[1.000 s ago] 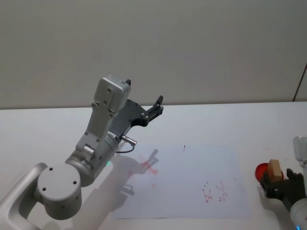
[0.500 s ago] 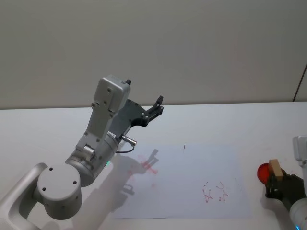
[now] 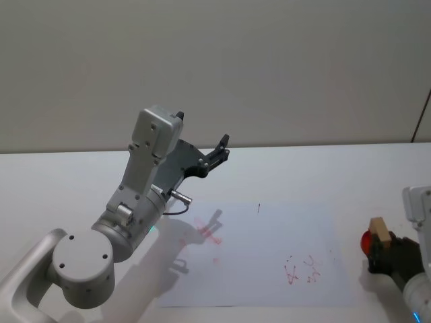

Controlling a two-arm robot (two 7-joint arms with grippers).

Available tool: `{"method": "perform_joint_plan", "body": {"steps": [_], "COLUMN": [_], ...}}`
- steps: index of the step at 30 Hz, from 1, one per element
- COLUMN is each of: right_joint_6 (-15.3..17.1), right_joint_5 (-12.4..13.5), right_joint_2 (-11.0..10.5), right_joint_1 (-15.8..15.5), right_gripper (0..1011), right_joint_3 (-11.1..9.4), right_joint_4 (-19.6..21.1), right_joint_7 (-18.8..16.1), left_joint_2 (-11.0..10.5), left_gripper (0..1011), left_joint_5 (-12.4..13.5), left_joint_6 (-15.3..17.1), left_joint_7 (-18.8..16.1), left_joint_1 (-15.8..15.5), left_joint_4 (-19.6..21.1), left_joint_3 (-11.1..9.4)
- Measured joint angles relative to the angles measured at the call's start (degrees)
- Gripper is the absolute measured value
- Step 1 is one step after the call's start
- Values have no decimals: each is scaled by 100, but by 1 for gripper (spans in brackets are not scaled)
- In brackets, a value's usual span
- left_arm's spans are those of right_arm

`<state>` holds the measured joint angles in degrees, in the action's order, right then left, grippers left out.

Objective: Use the one hand to pick up the stamp and affix it onto the A4 paper.

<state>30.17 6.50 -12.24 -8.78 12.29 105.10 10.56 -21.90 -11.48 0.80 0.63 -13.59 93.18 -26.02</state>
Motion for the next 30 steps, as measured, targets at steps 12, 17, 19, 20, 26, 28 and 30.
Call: {"method": "perform_joint_plan", "body": {"steps": [12,17,19,20,26,28,30], "right_joint_6": [-160,-261,-296,-324,-402,-409,-405], "right_joint_5": [-544,-690,-716,-727,-679,-613,-573], "right_joint_2": [-26,10,25,42,118,146,166], "right_joint_1": [278,436,482,525,684,735,765], "right_gripper": [216,214,214,214,214,216,214], "right_joint_3": [127,190,207,224,276,290,297], "right_joint_4": [64,40,20,-6,-156,-220,-269], "right_joint_7": [-805,-1213,-1347,-1463,-1883,-2045,-2127], "left_joint_2": [0,0,0,0,0,0,0], "left_gripper": [1001,1001,1001,1001,1001,1001,1001], "left_joint_5": [0,0,0,0,0,0,0], "left_joint_6": [0,0,0,0,0,0,0], "left_joint_7": [0,0,0,0,0,0,0], "left_joint_1": [0,0,0,0,0,0,0], "left_joint_4": [0,0,0,0,0,0,0], "left_joint_3": [0,0,0,0,0,0,0]}}
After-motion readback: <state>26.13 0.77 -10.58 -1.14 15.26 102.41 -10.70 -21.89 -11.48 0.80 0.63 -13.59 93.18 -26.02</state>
